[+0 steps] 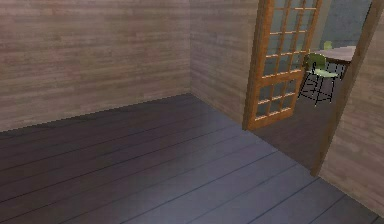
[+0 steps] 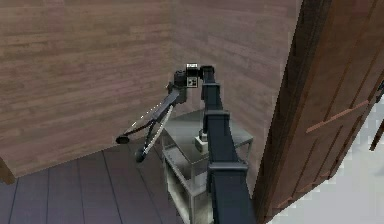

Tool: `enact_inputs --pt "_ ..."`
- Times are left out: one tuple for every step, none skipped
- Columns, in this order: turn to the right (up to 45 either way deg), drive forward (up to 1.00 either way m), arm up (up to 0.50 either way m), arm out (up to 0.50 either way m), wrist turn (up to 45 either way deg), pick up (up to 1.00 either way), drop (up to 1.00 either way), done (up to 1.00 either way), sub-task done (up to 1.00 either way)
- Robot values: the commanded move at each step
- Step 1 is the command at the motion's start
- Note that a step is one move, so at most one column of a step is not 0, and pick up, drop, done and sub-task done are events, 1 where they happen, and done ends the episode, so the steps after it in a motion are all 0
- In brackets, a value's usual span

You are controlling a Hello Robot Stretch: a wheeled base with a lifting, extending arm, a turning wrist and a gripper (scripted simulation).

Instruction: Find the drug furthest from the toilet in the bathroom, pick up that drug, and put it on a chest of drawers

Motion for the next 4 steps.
enact_inputs --pt "0.0 0.00 0.00 0.00 45.0 0.00 0.00 0.00 0.00" --pt "0.0 0.00 0.00 0.00 45.0 0.00 0.00 0.00 0.00" --pt "0.0 0.00 0.00 0.00 45.0 0.00 0.00 0.00 0.00" --pt "0.0 0.00 0.00 0.00 24.0 0.00 0.00 0.00 0.00"
